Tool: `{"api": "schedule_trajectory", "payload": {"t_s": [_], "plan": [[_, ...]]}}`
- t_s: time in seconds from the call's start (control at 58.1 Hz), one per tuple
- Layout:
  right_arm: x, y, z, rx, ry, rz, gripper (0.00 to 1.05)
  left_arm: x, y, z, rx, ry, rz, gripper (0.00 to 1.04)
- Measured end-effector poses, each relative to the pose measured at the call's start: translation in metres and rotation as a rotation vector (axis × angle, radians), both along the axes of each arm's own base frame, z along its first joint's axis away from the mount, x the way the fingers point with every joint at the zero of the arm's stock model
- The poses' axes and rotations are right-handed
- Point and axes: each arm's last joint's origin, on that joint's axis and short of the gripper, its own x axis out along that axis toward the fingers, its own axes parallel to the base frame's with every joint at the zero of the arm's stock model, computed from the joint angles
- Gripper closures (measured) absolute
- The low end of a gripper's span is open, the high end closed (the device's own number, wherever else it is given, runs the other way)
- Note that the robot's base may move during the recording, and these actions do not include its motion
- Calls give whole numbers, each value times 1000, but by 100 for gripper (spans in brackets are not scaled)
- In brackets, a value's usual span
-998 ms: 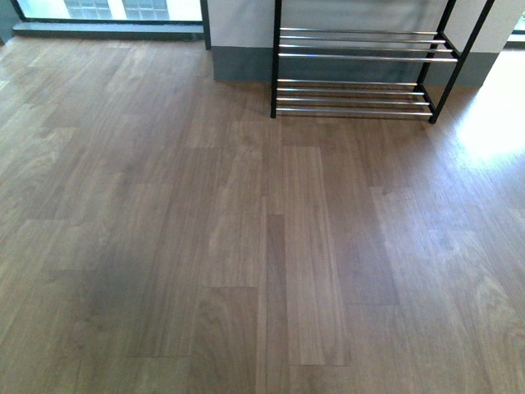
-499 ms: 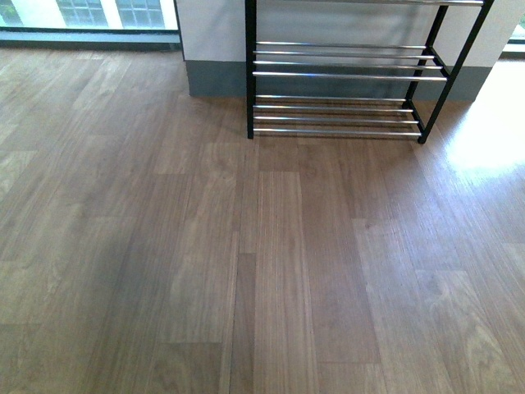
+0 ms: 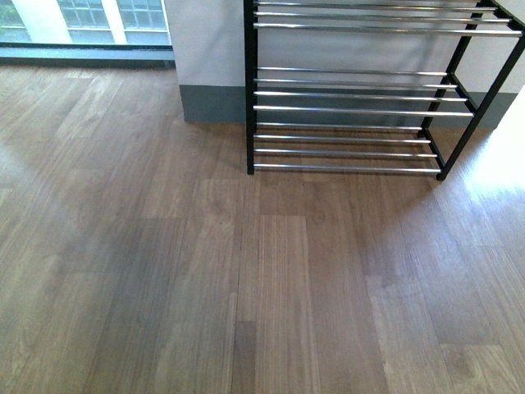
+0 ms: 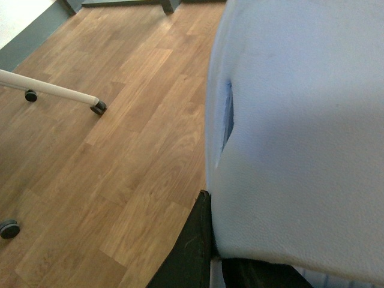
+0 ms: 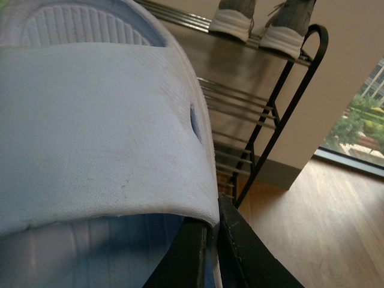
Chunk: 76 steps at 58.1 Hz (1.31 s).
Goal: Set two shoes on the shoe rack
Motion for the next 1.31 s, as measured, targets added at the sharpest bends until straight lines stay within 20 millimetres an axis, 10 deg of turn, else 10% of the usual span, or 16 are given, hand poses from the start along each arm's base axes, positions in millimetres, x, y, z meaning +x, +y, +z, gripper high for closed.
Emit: {"api": "schedule_trajectory", "payload": {"t_s": [1.307], "plan": [[0,0,0,0,-1,-4,103,0,0,0,0,0,-1,103]]}}
